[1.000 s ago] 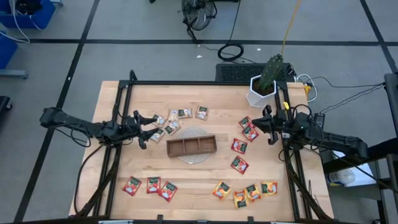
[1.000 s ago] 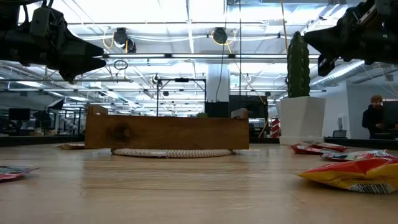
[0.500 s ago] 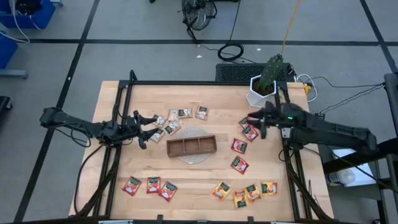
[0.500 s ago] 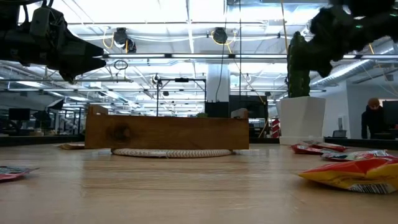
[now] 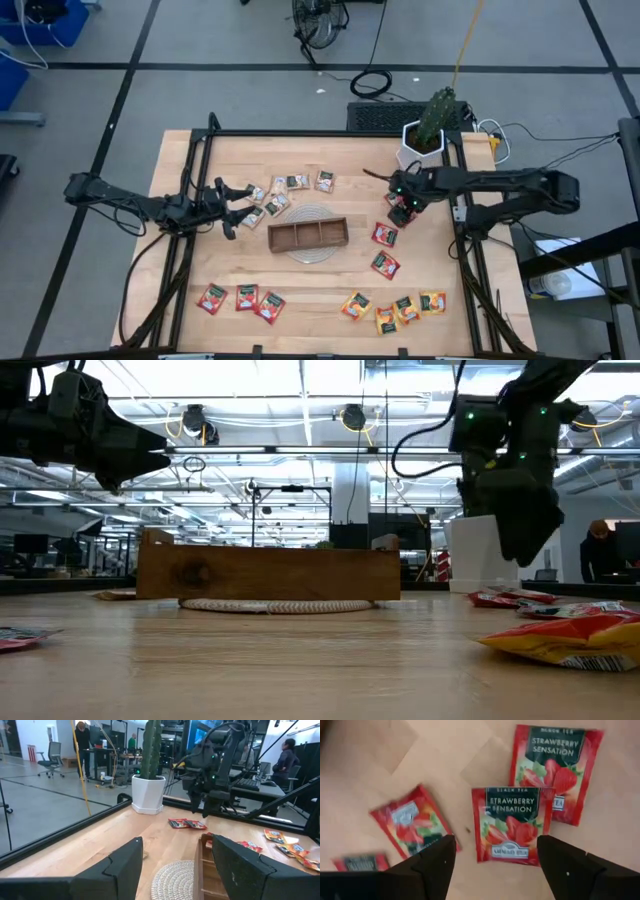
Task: Pick & Place Tea
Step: Put the red tea bag into the right section of the wood organizer
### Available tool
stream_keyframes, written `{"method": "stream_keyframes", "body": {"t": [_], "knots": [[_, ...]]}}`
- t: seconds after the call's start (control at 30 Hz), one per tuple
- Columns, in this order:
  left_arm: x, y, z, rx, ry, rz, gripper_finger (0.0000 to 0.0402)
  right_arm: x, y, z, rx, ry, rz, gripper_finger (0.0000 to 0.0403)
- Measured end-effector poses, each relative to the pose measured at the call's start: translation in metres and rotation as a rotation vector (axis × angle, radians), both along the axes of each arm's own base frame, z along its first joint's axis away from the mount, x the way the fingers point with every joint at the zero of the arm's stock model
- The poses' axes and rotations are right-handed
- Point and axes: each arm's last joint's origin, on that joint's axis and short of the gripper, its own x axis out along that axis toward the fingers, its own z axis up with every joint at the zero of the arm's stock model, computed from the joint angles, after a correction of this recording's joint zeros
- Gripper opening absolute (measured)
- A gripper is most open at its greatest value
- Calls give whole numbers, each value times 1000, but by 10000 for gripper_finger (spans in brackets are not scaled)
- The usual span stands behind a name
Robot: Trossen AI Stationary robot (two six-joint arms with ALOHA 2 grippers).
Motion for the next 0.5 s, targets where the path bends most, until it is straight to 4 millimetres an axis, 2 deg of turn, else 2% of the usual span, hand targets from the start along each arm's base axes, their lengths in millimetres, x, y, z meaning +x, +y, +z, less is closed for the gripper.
{"method": "stream_keyframes", "body": {"t": [0.17, 0.5], "knots": [[0, 0, 0, 0, -1, 1, 239, -4, 6, -15, -33, 82, -38, 257], [0, 0, 0, 0, 0, 0, 239, -12, 10, -47, -58, 2, -98, 261]]}}
